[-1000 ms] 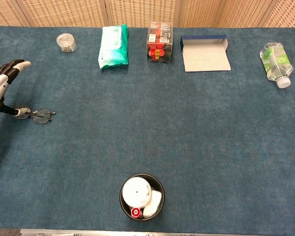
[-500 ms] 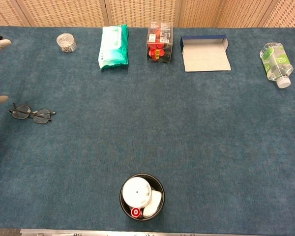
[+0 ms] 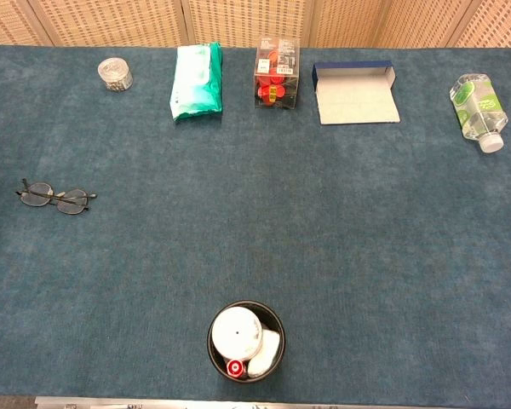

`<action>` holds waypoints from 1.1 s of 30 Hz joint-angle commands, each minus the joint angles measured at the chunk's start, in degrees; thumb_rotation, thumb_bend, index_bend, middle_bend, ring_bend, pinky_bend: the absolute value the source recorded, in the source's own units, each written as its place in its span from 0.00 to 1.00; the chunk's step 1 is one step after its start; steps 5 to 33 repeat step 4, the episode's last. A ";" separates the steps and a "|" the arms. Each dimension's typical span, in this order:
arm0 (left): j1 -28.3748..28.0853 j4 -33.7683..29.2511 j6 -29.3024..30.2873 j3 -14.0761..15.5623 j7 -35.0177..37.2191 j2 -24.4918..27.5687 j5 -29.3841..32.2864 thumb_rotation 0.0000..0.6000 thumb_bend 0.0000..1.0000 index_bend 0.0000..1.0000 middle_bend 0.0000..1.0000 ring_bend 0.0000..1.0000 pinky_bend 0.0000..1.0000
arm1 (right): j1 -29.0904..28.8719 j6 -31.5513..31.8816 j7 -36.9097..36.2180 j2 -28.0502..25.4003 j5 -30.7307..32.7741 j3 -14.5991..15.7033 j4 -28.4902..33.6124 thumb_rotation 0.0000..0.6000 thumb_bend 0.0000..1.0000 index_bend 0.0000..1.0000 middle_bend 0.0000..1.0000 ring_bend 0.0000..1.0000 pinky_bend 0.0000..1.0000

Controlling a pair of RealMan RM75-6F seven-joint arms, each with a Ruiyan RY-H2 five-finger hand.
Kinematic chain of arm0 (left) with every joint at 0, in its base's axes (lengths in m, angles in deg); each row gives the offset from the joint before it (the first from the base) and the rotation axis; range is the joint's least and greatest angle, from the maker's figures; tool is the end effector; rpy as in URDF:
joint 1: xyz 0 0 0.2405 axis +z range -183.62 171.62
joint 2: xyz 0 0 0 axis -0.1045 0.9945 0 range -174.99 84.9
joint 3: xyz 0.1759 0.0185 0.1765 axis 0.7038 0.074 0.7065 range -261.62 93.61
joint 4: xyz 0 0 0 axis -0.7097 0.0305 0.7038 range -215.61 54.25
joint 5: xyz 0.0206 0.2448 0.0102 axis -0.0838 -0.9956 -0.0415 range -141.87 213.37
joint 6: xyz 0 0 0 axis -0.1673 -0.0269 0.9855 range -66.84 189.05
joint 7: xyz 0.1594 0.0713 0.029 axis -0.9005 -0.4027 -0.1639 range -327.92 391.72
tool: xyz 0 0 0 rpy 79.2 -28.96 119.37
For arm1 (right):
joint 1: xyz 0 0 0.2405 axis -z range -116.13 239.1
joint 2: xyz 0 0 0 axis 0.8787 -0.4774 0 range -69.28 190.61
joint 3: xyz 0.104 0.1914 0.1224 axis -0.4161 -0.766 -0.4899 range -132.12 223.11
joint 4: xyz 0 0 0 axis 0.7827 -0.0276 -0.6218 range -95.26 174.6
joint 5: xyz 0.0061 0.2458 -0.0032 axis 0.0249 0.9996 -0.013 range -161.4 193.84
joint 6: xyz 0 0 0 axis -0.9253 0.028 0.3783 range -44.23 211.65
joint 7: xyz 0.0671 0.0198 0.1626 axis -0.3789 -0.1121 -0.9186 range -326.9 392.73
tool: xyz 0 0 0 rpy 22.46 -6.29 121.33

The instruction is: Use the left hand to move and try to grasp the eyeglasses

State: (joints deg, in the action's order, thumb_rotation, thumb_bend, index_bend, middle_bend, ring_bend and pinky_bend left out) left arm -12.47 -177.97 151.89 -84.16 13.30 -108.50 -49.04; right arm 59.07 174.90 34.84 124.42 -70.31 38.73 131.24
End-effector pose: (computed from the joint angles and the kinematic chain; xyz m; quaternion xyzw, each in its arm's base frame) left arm -0.2968 0.2118 0.1282 -0.6253 -0.2937 -0.3288 0.6439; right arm -0.3161 -0.2175 0.1555 0.5625 -0.3300 0.4145 0.6347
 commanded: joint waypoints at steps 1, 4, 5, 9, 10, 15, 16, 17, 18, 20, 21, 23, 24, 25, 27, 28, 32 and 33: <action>1.91 2.20 2.37 -0.41 2.86 -0.28 -0.11 1.00 0.14 0.06 0.06 0.00 0.07 | -0.61 -1.31 1.13 0.73 1.63 -0.59 -0.87 1.00 0.65 0.44 0.44 0.41 0.55; 2.10 2.63 1.30 -1.15 4.09 0.27 1.88 1.00 0.14 0.07 0.07 0.00 0.07 | -1.04 -2.37 1.29 1.06 2.50 -0.78 -1.24 1.00 0.65 0.44 0.44 0.41 0.55; 2.10 2.63 1.30 -1.15 4.09 0.27 1.88 1.00 0.14 0.07 0.07 0.00 0.07 | -1.04 -2.37 1.29 1.06 2.50 -0.78 -1.24 1.00 0.65 0.44 0.44 0.41 0.55; 2.10 2.63 1.30 -1.15 4.09 0.27 1.88 1.00 0.14 0.07 0.07 0.00 0.07 | -1.04 -2.37 1.29 1.06 2.50 -0.78 -1.24 1.00 0.65 0.44 0.44 0.41 0.55; 2.10 2.63 1.30 -1.15 4.09 0.27 1.88 1.00 0.14 0.07 0.07 0.00 0.07 | -1.04 -2.37 1.29 1.06 2.50 -0.78 -1.24 1.00 0.65 0.44 0.44 0.41 0.55; 2.10 2.63 1.30 -1.15 4.09 0.27 1.88 1.00 0.14 0.07 0.07 0.00 0.07 | -1.04 -2.37 1.29 1.06 2.50 -0.78 -1.24 1.00 0.65 0.44 0.44 0.41 0.55; 2.10 2.63 1.30 -1.15 4.09 0.27 1.88 1.00 0.14 0.07 0.07 0.00 0.07 | -1.04 -2.37 1.29 1.06 2.50 -0.78 -1.24 1.00 0.65 0.44 0.44 0.41 0.55; 2.10 2.63 1.30 -1.15 4.09 0.27 1.88 1.00 0.14 0.07 0.07 0.00 0.07 | -1.04 -2.37 1.29 1.06 2.50 -0.78 -1.24 1.00 0.65 0.44 0.44 0.41 0.55; 2.10 2.63 1.30 -1.15 4.09 0.27 1.88 1.00 0.14 0.07 0.07 0.00 0.07 | -1.04 -2.37 1.29 1.06 2.50 -0.78 -1.24 1.00 0.65 0.44 0.44 0.41 0.55; 2.10 2.63 1.30 -1.15 4.09 0.27 1.88 1.00 0.14 0.07 0.07 0.00 0.07 | -1.04 -2.37 1.29 1.06 2.50 -0.78 -1.24 1.00 0.65 0.44 0.44 0.41 0.55; 2.10 2.63 1.30 -1.15 4.09 0.27 1.88 1.00 0.14 0.07 0.07 0.00 0.07 | -1.04 -2.37 1.29 1.06 2.50 -0.78 -1.24 1.00 0.65 0.44 0.44 0.41 0.55; 2.10 2.63 1.30 -1.15 4.09 0.27 1.88 1.00 0.14 0.07 0.07 0.00 0.07 | -1.04 -2.37 1.29 1.06 2.50 -0.78 -1.24 1.00 0.65 0.44 0.44 0.41 0.55; 2.10 2.63 1.30 -1.15 4.09 0.27 1.88 1.00 0.14 0.07 0.07 0.00 0.07 | -1.04 -2.37 1.29 1.06 2.50 -0.78 -1.24 1.00 0.65 0.44 0.44 0.41 0.55; 2.10 2.63 1.30 -1.15 4.09 0.27 1.88 1.00 0.14 0.07 0.07 0.00 0.07 | -1.04 -2.37 1.29 1.06 2.50 -0.78 -1.24 1.00 0.65 0.44 0.44 0.41 0.55; 2.10 2.63 1.30 -1.15 4.09 0.27 1.88 1.00 0.14 0.07 0.07 0.00 0.07 | -1.04 -2.37 1.29 1.06 2.50 -0.78 -1.24 1.00 0.65 0.44 0.44 0.41 0.55; 2.10 2.63 1.30 -1.15 4.09 0.27 1.88 1.00 0.14 0.07 0.07 0.00 0.07 | -1.04 -2.37 1.29 1.06 2.50 -0.78 -1.24 1.00 0.65 0.44 0.44 0.41 0.55; 2.10 2.63 1.30 -1.15 4.09 0.27 1.88 1.00 0.14 0.07 0.07 0.00 0.07 | -1.04 -2.37 1.29 1.06 2.50 -0.78 -1.24 1.00 0.65 0.44 0.44 0.41 0.55; 2.10 2.63 1.30 -1.15 4.09 0.27 1.88 1.00 0.14 0.07 0.07 0.00 0.07 | -1.04 -2.37 1.29 1.06 2.50 -0.78 -1.24 1.00 0.65 0.44 0.44 0.41 0.55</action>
